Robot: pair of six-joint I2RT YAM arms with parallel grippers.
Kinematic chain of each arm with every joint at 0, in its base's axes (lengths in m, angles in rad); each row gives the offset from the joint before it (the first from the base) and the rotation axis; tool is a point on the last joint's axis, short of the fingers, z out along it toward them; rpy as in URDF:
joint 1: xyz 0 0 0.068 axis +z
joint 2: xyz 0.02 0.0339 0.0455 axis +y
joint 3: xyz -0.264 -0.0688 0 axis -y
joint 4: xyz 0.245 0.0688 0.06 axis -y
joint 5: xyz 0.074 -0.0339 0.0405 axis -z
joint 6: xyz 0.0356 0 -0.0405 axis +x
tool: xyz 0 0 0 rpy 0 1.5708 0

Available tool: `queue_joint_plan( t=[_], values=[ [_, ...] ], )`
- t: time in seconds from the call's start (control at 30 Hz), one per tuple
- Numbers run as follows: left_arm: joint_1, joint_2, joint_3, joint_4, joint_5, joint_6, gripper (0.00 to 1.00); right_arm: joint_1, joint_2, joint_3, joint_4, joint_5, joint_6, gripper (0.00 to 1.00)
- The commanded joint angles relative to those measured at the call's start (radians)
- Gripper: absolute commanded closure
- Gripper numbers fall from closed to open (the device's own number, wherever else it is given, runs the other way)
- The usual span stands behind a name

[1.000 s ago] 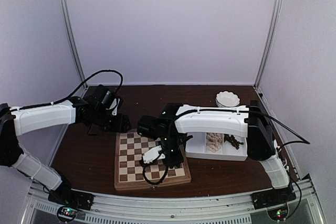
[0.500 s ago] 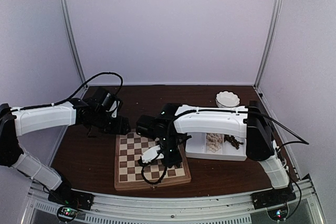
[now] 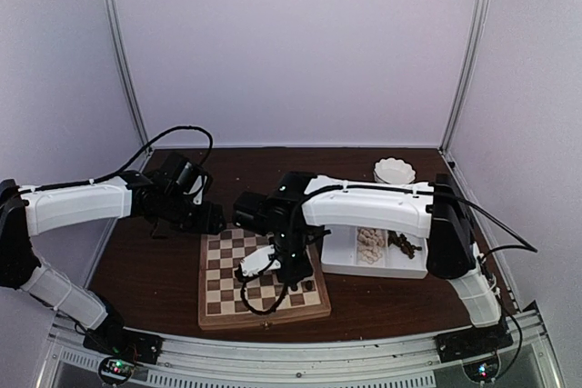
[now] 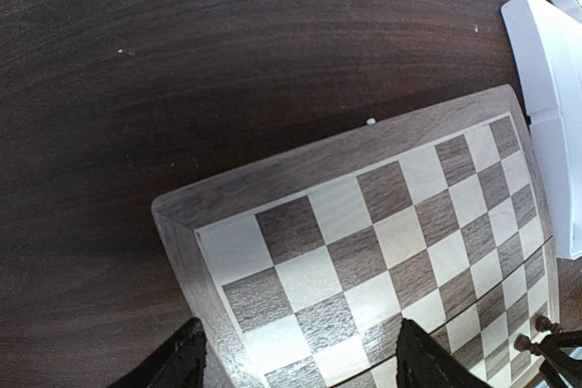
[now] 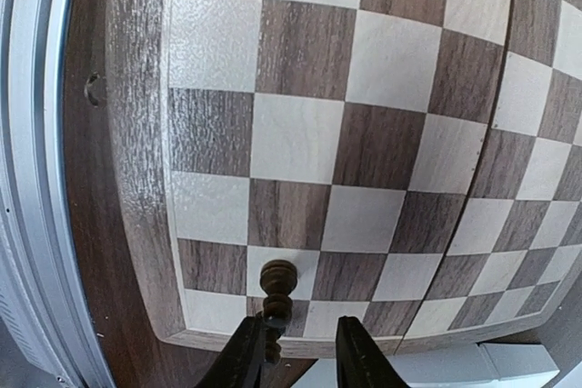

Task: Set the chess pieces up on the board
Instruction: Place the pawn at b7, then pick up the pawn from the storage box.

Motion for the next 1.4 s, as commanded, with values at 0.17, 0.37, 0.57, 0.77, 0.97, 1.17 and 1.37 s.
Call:
queue_joint_plan(
  t=[0.17, 0.37, 0.57, 0.77, 0.97, 1.17, 1.37],
  values=[
    [0.003, -0.002, 0.043, 0.043, 0.019, 0.014, 0.29, -0.153, -0.338, -0.147, 0.032, -0.017, 0.039, 0.69],
    [0.003, 0.024, 0.072, 0.091, 0.071, 0.013, 0.29, -0.447, -0.596, -0.565, 0.218, 0.020, 0.073, 0.70],
    [0.003, 0.053, 0.102, 0.099, 0.087, 0.003, 0.30, -0.638, -0.676, -0.783, 0.279, 0.030, 0.135, 0.74],
    [0.002, 0.069, 0.129, 0.089, 0.105, -0.006, 0.31, -0.673, -0.646, -0.909, 0.325, 0.064, 0.171, 0.81],
    [0.002, 0.069, 0.138, 0.083, 0.100, -0.003, 0.31, -0.732, -0.609, -0.938, 0.338, 0.065, 0.165, 0.84],
    [0.002, 0.074, 0.144, 0.073, 0.100, -0.005, 0.31, -0.755, -0.572, -0.946, 0.333, 0.037, 0.154, 0.83],
    [0.002, 0.056, 0.131, 0.069, 0.076, -0.010, 0.31, -0.756, -0.539, -0.961, 0.335, 0.010, 0.161, 0.79]
  ],
)
